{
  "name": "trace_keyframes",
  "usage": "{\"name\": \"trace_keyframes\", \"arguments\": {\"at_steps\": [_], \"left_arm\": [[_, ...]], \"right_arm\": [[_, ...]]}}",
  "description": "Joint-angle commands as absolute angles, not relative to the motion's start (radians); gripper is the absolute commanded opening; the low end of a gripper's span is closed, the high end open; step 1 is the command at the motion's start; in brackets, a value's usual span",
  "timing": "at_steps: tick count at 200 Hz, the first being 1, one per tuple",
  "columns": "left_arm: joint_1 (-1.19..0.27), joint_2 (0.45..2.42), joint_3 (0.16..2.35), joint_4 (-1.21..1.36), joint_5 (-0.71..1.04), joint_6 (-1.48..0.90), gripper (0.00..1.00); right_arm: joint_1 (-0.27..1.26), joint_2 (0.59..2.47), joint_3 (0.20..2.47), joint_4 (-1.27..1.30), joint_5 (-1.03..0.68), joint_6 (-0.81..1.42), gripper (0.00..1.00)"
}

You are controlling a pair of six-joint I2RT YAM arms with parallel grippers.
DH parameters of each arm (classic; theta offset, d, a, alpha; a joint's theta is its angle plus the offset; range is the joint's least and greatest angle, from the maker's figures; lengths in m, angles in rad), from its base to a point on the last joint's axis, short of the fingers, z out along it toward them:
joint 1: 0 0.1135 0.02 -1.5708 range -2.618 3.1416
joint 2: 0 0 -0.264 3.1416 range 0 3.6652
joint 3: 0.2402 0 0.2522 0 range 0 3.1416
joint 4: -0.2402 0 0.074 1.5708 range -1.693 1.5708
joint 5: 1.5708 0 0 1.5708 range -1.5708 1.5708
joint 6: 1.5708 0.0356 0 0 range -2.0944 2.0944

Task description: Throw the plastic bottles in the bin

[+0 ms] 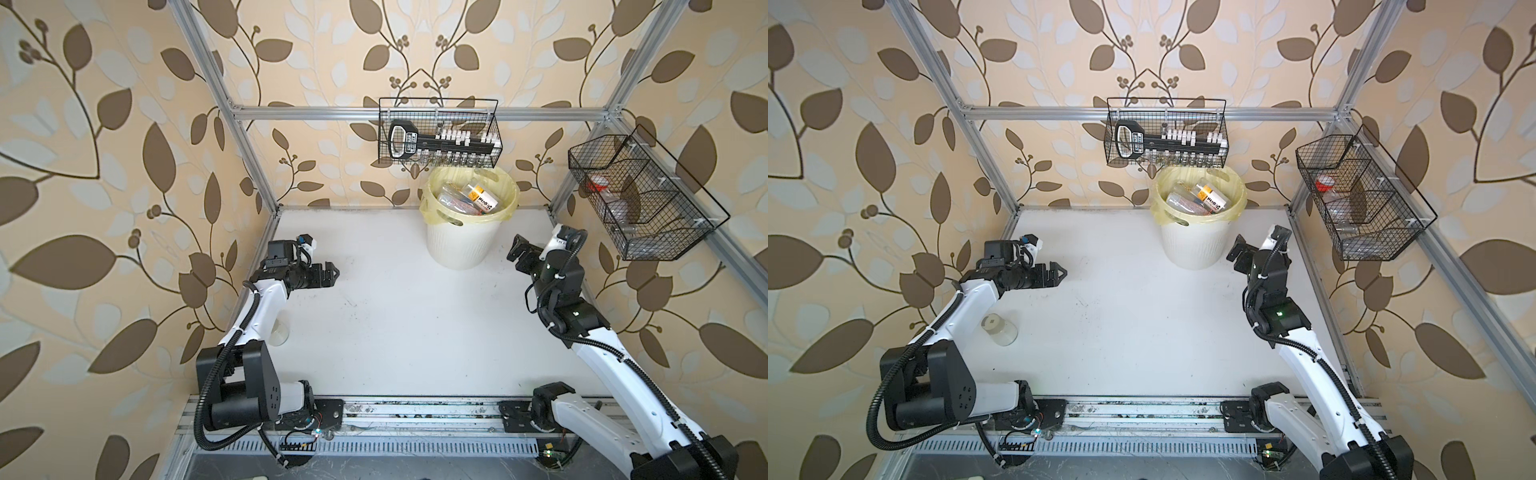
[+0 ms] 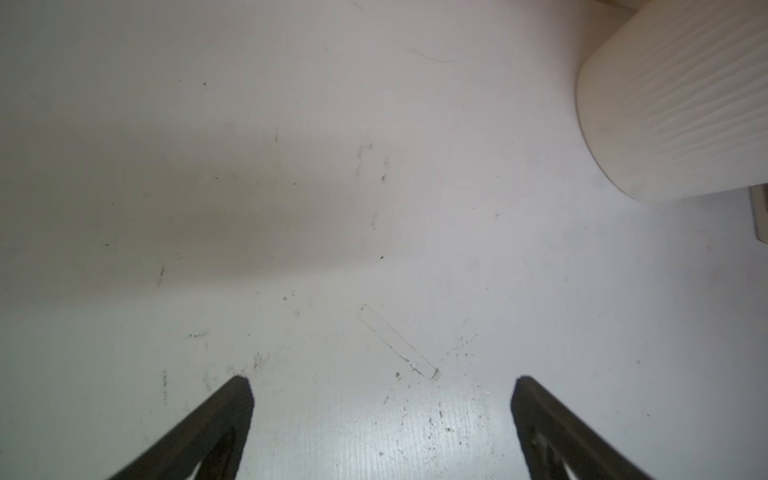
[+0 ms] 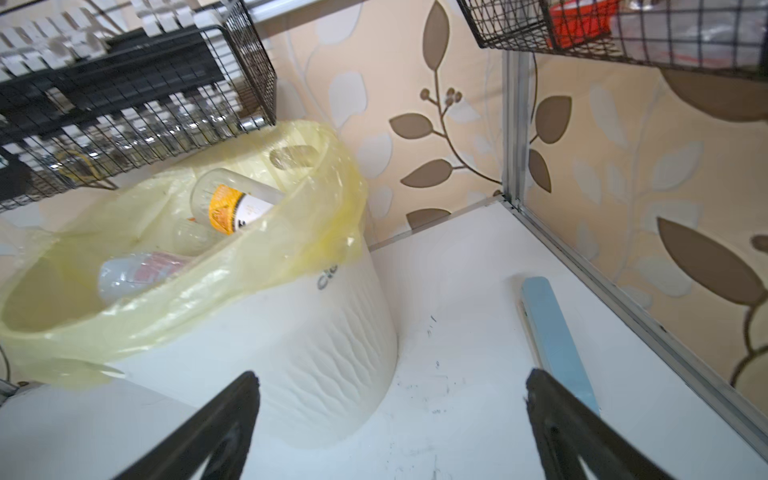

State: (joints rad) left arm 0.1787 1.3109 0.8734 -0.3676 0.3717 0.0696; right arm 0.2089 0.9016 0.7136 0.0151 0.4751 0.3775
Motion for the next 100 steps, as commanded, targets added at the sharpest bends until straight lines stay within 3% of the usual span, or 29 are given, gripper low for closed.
{"name": "trace_keyframes", "arguments": {"at_steps": [1, 100], "left_arm": [[0.193, 1.255, 0.797, -0.102, 0.183, -0.03, 0.99], [0.193, 1.252, 0.506, 0.389, 0.041, -0.132, 0.99]], "right_arm": [[0.205, 0.875, 0.658, 0.123, 0.565, 0.299, 1.0], [0.211, 0.845, 0.463, 0.179, 0.533, 0.135, 1.0]]}}
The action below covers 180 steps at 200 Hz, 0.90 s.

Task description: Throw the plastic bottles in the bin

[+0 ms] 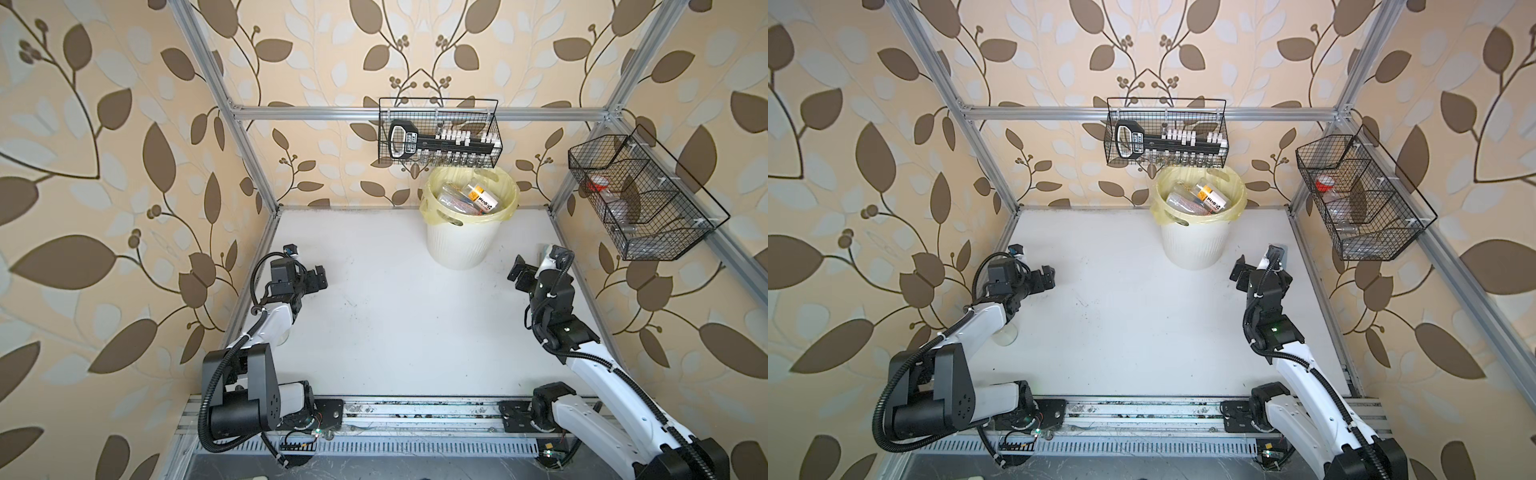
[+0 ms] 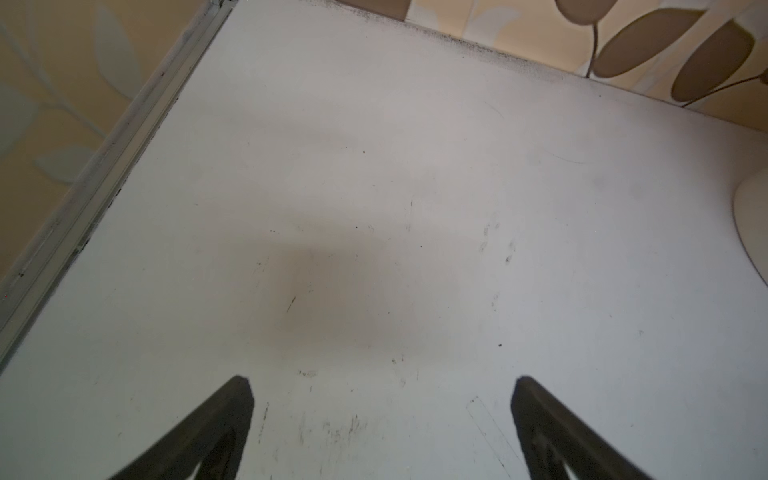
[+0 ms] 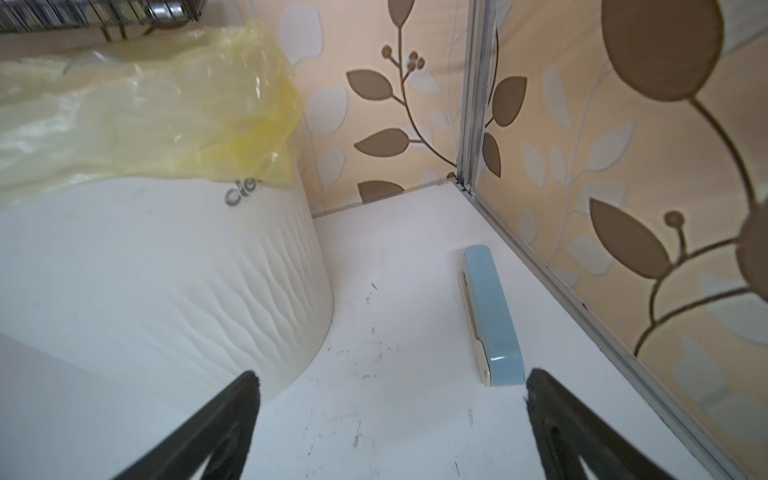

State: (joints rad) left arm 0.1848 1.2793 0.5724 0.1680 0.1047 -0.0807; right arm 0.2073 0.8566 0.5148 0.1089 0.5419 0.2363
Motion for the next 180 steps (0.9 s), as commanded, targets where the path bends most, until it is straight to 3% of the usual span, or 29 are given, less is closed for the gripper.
{"name": "trace_keyframes", "arguments": {"at_steps": [1, 42, 106, 180], "left_arm": [[0.192, 1.252, 0.502, 0.405, 0.04, -0.133, 0.99], [0.193, 1.279, 0.43, 0.525, 0.081, -0.138, 0.99], [0.193, 1.365, 0.39, 0.639, 0.07, -0.139, 0.99], [0.192, 1.404, 0.383, 0.688, 0.098, -0.129, 0.99]], "right_arm": [[0.21, 0.846, 0.46, 0.182, 0.532, 0.132, 1.0], [0.218, 0.831, 0.357, 0.3, 0.508, -0.009, 1.0], [0.202, 0.85, 0.119, 0.748, 0.531, -0.07, 1.0], [0.182, 1.12, 0.052, 1.097, 0.513, -0.016, 1.0]]}}
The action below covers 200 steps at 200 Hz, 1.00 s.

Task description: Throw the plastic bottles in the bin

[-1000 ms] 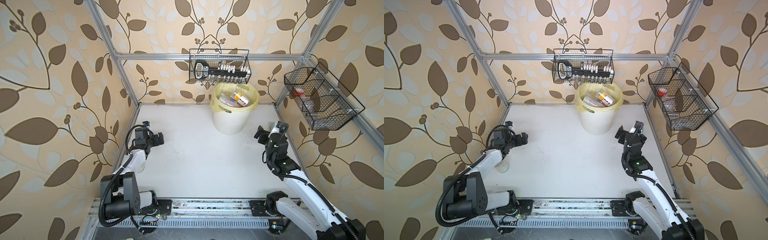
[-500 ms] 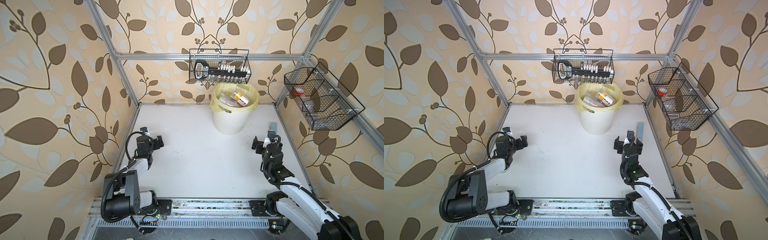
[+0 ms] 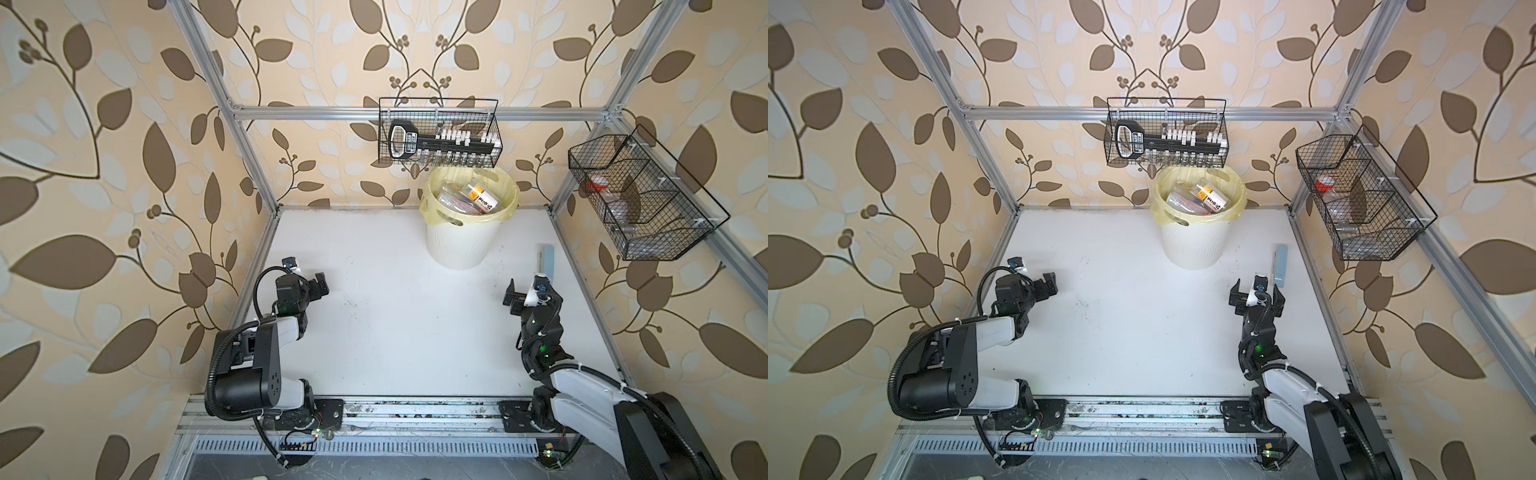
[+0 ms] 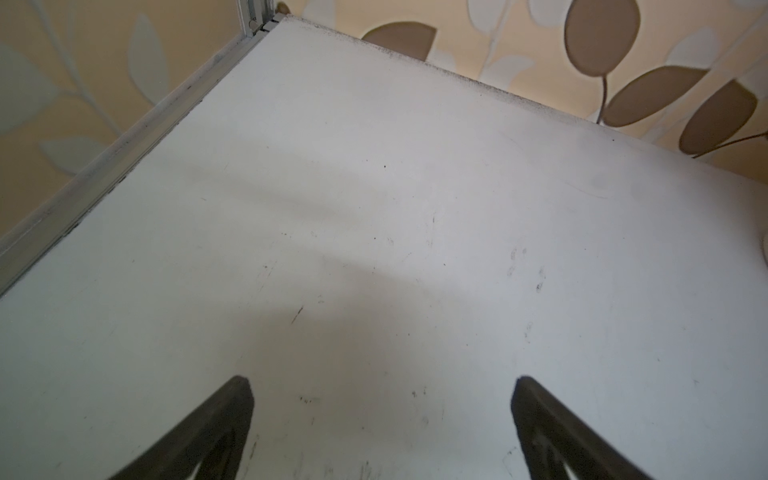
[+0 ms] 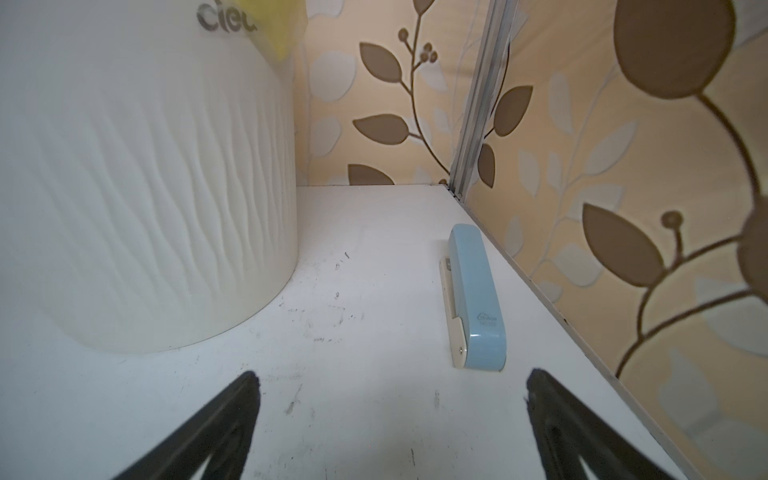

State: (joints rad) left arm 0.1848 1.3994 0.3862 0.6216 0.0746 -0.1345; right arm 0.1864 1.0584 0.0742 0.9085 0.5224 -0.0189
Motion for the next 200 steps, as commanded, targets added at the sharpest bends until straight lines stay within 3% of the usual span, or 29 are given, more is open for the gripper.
{"name": "trace_keyframes", "arguments": {"at_steps": [1, 41, 106, 122, 133, 148, 170, 200], "left_arm": [[0.191, 1.404, 0.383, 0.688, 0.099, -0.128, 0.99], [0.183, 1.426, 0.413, 0.655, 0.11, -0.112, 0.99], [0.121, 1.514, 0.543, 0.483, 0.061, -0.063, 0.99], [0.118, 1.519, 0.551, 0.47, 0.058, -0.06, 0.99], [0.117, 1.524, 0.561, 0.459, 0.059, -0.058, 0.99], [0.117, 1.542, 0.592, 0.422, 0.081, -0.05, 0.99], [0.116, 1.646, 0.767, 0.209, 0.122, -0.033, 0.99], [0.142, 1.981, 1.192, -0.31, 0.3, 0.042, 0.99]], "right_arm": [[0.182, 1.124, 0.052, 1.098, 0.512, -0.016, 1.0], [0.181, 1.284, 0.034, 1.287, 0.506, -0.033, 1.0], [0.103, 1.28, 0.113, 1.093, 0.362, 0.026, 1.0], [0.081, 1.384, 0.116, 1.21, 0.342, 0.021, 1.0], [0.068, 1.331, 0.156, 1.04, 0.343, 0.065, 1.0], [0.044, 1.361, 0.136, 1.127, 0.311, 0.059, 1.0], [0.046, 1.36, 0.137, 1.129, 0.311, 0.058, 1.0], [0.051, 1.354, 0.136, 1.119, 0.324, 0.06, 1.0]]}}
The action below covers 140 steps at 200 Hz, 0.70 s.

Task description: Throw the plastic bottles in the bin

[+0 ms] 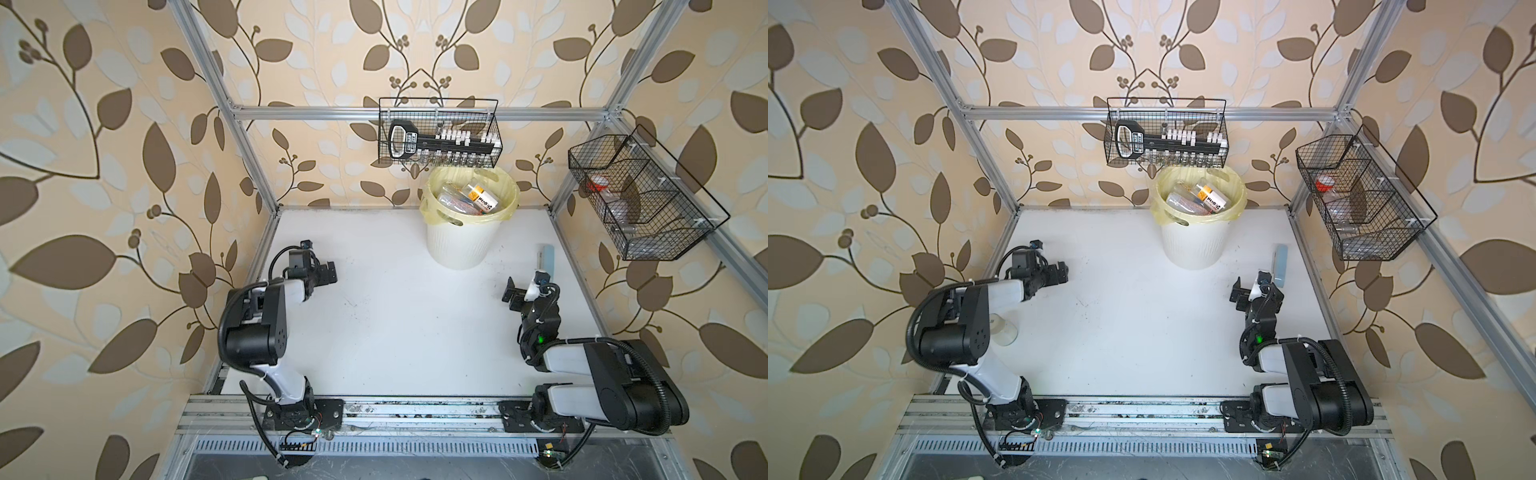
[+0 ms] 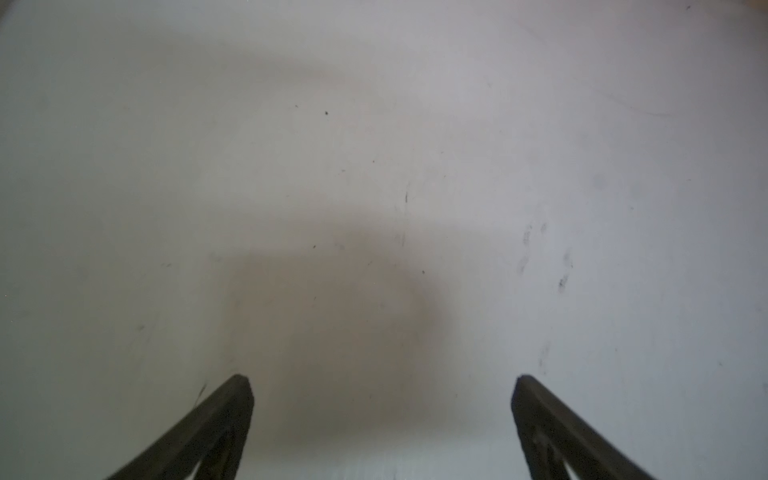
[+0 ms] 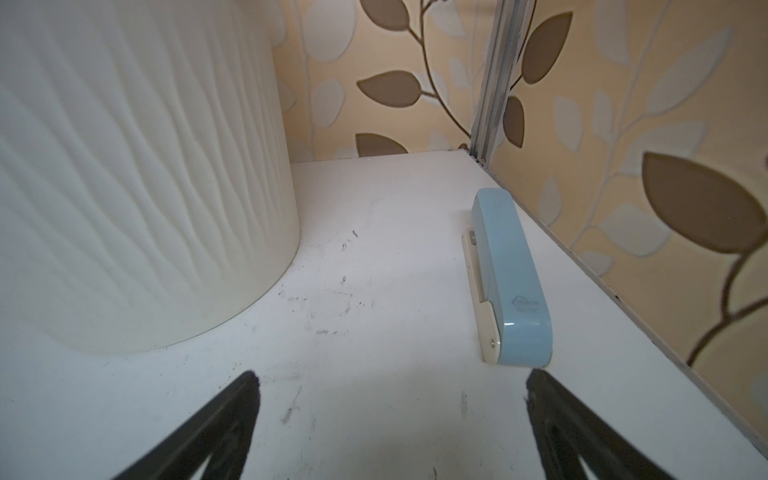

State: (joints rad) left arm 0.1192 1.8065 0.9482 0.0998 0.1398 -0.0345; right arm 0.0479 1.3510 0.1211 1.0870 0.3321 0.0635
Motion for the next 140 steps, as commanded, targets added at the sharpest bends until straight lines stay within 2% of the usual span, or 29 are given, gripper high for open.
{"name": "trace_keyframes", "arguments": {"at_steps": [1, 8, 24, 40, 71, 86, 99, 108, 118, 140], "left_arm": [[0.146, 1.984, 1.195, -0.313, 0.306, 0.041, 0.99], [0.191, 1.977, 1.174, -0.28, 0.341, -0.007, 0.99], [0.264, 1.831, 0.95, 0.033, 0.397, -0.092, 0.99], [0.221, 1.694, 0.794, 0.194, 0.309, -0.075, 0.99], [0.185, 1.494, 0.495, 0.555, 0.254, -0.054, 0.99], [0.151, 1.454, 0.356, 0.759, 0.262, -0.001, 0.99], [0.106, 1.497, 0.272, 0.967, 0.259, 0.038, 0.99], [0.091, 1.492, 0.287, 0.927, 0.24, 0.043, 0.99], [0.092, 1.466, 0.344, 0.773, 0.21, 0.045, 0.99], [0.096, 1.482, 0.364, 0.758, 0.201, 0.029, 0.99]], "right_arm": [[0.052, 1.352, 0.136, 1.118, 0.325, 0.06, 1.0], [0.052, 1.348, 0.138, 1.102, 0.331, 0.066, 1.0], [0.055, 1.355, 0.136, 1.121, 0.331, 0.058, 1.0], [0.067, 1.349, 0.135, 1.114, 0.346, 0.051, 1.0], [0.094, 1.358, 0.134, 1.132, 0.375, 0.029, 1.0], [0.098, 1.359, 0.132, 1.135, 0.381, 0.028, 1.0], [0.101, 1.358, 0.131, 1.136, 0.384, 0.026, 1.0], [0.104, 1.356, 0.131, 1.138, 0.388, 0.024, 1.0], [0.106, 1.359, 0.129, 1.141, 0.39, 0.021, 1.0], [0.107, 1.359, 0.13, 1.143, 0.391, 0.02, 1.0]]}}
